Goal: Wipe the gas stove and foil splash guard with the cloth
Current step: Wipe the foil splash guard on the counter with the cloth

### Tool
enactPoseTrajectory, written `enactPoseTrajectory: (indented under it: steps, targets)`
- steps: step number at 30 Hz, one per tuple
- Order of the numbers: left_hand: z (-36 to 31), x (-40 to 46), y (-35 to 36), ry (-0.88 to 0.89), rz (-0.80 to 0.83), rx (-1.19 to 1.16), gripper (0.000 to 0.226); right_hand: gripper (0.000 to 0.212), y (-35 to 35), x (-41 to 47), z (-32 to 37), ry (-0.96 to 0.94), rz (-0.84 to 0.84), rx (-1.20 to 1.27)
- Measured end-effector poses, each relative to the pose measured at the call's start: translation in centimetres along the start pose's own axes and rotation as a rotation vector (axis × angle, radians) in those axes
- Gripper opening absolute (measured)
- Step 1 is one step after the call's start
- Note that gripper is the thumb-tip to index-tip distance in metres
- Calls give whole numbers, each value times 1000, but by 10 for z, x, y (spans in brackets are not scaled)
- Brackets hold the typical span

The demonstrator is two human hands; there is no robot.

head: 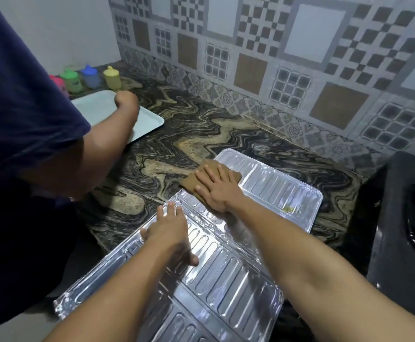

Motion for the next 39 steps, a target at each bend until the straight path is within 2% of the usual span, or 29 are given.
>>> enactPoseTrajectory:
  steps: [8, 13, 18, 22, 31, 39]
  targets:
    - [0, 7, 2, 4, 5, -23, 151, 57, 1, -43, -78, 461, -83, 188]
    - [-1, 7, 4, 8, 9, -58, 150, 58, 9, -101, -94, 782, -119, 237]
    - [-1, 6, 4, 23, -36, -76, 148, 58, 14, -141, -89, 957, -165, 253]
    - [-3, 0, 0, 28, -59, -75, 146, 58, 16, -156, -78, 990, -185, 252]
    - [-4, 3, 0, 10, -53, -60, 148, 63, 43, -186, -16, 896, -155, 170]
    - [-5, 2, 5, 25, -33, -88, 150, 62, 10, -130, -82, 1081, -225, 235]
Point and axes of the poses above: each hand's wrist, its own x-axis towards the middle knuckle, its own y-axis out of the palm, z = x × y, the point moved 5 cm from there along x, towards the middle knuckle, and after that the axes turned 7 degrees about -y, right-handed, at the moved point
